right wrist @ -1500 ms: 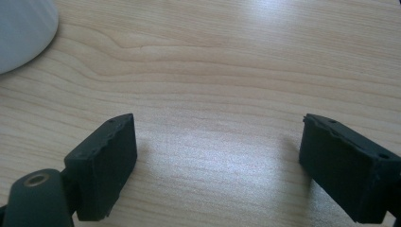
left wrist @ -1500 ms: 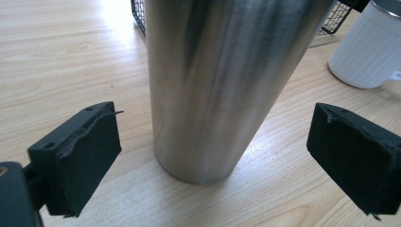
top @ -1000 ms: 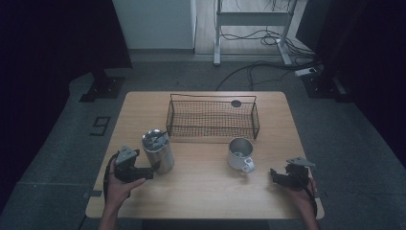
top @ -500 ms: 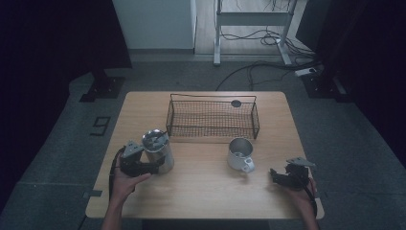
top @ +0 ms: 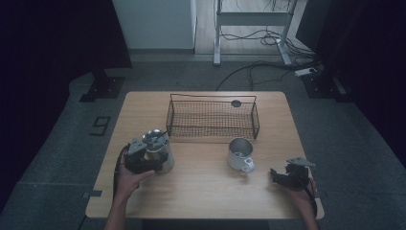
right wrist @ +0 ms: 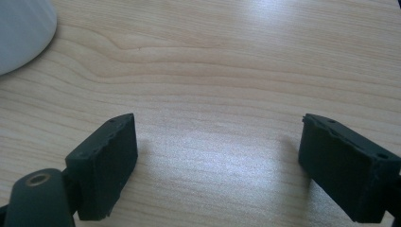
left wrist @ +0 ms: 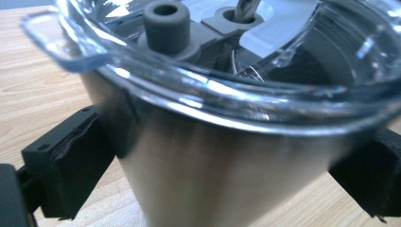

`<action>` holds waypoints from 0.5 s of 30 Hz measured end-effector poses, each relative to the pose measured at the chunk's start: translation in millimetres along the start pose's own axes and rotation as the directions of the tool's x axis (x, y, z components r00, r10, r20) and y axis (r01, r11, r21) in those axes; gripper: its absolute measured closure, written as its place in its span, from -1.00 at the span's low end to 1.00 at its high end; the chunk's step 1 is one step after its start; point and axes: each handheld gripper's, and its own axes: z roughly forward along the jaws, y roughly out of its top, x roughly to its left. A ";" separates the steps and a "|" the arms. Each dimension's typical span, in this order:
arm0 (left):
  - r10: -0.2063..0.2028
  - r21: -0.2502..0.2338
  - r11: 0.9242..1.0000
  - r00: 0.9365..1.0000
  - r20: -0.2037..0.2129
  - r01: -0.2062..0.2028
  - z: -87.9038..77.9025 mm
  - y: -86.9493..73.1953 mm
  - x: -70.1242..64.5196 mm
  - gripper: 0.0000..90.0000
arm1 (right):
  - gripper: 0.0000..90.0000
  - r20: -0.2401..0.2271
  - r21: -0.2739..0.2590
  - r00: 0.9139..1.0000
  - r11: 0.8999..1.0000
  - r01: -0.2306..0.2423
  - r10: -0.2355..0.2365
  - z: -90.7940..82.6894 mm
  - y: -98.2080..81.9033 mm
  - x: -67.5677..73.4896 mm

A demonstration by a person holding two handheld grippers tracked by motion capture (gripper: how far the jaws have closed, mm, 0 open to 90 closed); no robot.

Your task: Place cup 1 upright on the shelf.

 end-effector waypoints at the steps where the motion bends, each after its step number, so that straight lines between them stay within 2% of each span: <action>1: -0.001 0.000 1.000 1.000 0.000 0.001 1.1 -0.1 0.1 -0.96 | -0.72 0.000 -0.001 1.000 1.000 0.000 0.000 0.0 0.0 -0.1; 8: -0.005 -0.010 1.000 1.000 -0.002 0.005 6.7 -2.1 0.3 -0.97 | -0.72 0.000 -0.001 1.000 1.000 0.001 -0.001 0.0 0.0 -0.1; 15: -0.004 -0.010 1.000 1.000 -0.021 0.004 16.3 -0.2 -1.1 -0.98 | -0.72 -0.002 -0.003 1.000 1.000 -0.003 0.003 -0.1 -0.1 -0.2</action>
